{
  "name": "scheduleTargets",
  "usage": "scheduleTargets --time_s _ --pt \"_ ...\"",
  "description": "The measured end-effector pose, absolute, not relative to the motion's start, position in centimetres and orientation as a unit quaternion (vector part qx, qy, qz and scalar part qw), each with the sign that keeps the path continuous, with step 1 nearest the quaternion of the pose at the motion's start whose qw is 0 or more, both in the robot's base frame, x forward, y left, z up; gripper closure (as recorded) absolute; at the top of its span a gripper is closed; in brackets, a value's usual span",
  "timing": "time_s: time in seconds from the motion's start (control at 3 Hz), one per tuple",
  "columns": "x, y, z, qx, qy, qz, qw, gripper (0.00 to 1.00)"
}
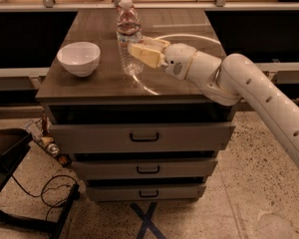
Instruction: Move water bottle near white bowl
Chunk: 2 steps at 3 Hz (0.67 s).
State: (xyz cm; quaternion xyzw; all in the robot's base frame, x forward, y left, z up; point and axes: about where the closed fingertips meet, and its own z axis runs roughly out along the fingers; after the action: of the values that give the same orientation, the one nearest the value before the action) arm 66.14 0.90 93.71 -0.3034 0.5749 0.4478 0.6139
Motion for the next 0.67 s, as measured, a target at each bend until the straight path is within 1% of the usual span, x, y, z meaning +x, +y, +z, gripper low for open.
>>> scheduleTargets --time_s 0.67 --pt "67.02 2.19 93.82 -0.324 0.564 0.442 0.617 1.00"
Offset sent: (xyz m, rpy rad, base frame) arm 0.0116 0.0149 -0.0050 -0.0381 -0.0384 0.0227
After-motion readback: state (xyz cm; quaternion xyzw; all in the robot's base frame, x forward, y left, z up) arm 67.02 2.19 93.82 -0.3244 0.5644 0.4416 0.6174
